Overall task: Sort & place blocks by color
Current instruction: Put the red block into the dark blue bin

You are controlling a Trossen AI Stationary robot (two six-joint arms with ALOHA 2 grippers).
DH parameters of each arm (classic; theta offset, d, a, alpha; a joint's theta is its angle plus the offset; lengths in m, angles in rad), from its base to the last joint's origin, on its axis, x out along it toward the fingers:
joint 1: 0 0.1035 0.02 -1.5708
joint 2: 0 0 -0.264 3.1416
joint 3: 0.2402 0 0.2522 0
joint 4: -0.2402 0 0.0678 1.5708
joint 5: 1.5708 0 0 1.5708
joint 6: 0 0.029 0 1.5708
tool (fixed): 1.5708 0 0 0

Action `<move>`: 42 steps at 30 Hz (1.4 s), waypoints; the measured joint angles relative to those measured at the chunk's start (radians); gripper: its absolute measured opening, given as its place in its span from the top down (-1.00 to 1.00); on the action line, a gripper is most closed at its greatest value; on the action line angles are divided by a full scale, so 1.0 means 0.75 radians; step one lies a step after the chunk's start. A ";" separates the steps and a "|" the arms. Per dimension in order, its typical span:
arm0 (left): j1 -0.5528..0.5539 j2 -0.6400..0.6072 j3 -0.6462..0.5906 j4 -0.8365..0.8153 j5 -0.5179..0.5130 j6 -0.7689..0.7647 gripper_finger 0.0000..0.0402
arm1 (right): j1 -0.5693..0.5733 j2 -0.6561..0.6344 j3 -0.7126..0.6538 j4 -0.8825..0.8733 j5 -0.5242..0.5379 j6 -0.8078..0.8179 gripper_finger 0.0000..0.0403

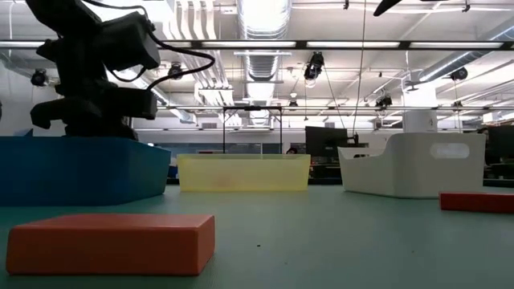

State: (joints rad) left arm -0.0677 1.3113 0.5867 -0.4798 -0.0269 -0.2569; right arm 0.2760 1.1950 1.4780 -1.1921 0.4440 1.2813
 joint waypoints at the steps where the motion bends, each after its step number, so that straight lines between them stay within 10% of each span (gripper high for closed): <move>1: -0.001 0.000 0.007 -0.003 0.000 0.000 0.14 | 0.001 0.000 0.000 0.000 -0.003 0.009 0.11; 42: 0.001 -0.419 0.301 -0.107 -0.164 -0.138 0.10 | 0.066 0.585 -0.001 0.034 -0.848 -0.096 0.08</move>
State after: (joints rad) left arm -0.0673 0.9968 0.8124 -0.5602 -0.1497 -0.3607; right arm 0.3251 1.6335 1.4773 -1.1669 -0.1917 1.2092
